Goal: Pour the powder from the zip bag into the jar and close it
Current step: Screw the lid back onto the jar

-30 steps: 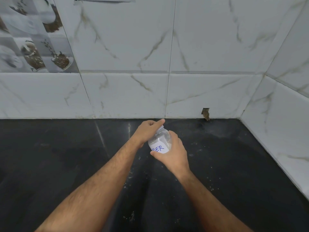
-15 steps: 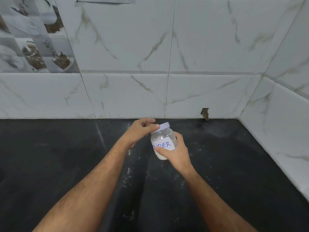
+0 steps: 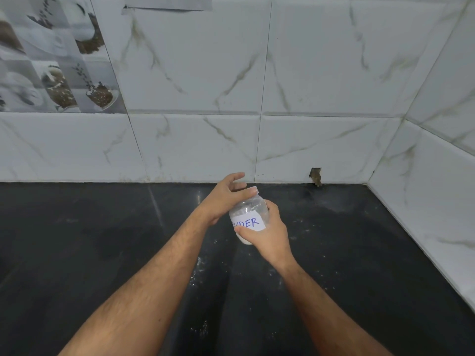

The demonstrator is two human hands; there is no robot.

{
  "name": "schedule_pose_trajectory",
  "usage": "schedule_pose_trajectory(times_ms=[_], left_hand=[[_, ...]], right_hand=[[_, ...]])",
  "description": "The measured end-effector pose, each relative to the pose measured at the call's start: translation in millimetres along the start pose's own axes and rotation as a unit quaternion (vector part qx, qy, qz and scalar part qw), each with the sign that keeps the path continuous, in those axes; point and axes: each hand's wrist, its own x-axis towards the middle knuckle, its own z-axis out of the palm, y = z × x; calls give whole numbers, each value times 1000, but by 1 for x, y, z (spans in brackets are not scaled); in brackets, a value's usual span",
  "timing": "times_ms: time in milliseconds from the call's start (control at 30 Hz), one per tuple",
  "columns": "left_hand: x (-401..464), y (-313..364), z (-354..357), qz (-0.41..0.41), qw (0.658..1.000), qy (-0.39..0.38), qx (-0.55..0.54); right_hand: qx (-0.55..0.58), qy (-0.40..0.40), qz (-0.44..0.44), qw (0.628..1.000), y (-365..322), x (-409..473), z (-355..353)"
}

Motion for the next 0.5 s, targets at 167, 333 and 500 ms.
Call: schedule_pose_trajectory(times_ms=[167,333,500], left_hand=[[-4,-7,-11,-9,1000,23,-1],[-10,-17,-19,-25,999,36,-17],[-12,-9,-11,-22,998,-2,-52]], right_hand=[[15,15,16,1000,4,-1,-5],[27,28,29,999,5,-2,-9],[1,31,16,999,2,-6,-6]])
